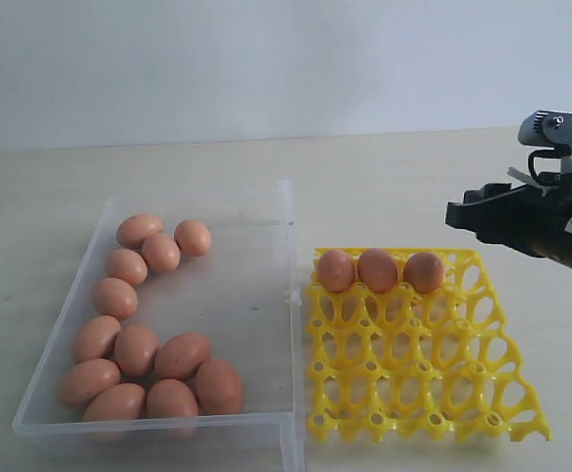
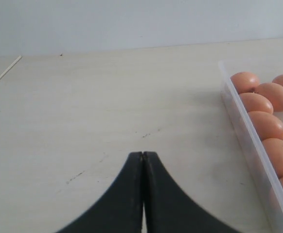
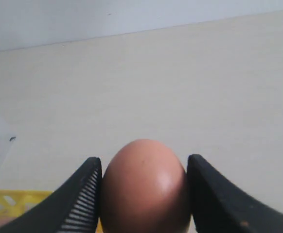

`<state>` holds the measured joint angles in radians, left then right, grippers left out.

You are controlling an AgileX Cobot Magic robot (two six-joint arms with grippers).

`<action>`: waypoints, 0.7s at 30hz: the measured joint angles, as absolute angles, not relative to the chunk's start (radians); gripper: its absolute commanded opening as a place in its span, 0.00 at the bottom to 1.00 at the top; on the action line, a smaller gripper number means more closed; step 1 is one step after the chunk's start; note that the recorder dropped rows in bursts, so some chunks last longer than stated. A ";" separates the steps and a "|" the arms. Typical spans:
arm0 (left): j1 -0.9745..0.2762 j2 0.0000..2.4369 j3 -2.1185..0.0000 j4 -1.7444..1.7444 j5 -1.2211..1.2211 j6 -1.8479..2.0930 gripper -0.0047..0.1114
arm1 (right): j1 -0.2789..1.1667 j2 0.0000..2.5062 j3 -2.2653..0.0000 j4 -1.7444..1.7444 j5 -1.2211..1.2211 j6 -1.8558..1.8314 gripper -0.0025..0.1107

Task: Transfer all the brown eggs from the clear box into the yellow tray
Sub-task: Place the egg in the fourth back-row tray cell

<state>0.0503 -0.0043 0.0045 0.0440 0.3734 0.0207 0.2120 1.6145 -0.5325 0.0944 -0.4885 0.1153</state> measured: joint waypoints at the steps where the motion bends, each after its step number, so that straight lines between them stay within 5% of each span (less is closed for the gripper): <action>1: 0.050 -0.004 0.005 0.044 0.373 0.021 0.04 | 0.210 1.632 -0.534 0.090 -0.492 0.125 0.02; 17: 0.050 -0.004 0.005 0.044 0.373 0.021 0.04 | 0.210 1.758 -0.538 -0.013 -0.501 0.263 0.02; 21: 0.050 -0.004 0.005 0.044 0.373 0.021 0.04 | 0.210 1.758 -0.538 -0.041 -0.505 0.270 0.16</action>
<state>0.0503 -0.0043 0.0045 0.0440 0.3734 0.0207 0.2097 1.7580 -0.5381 -0.0408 -0.5051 0.2702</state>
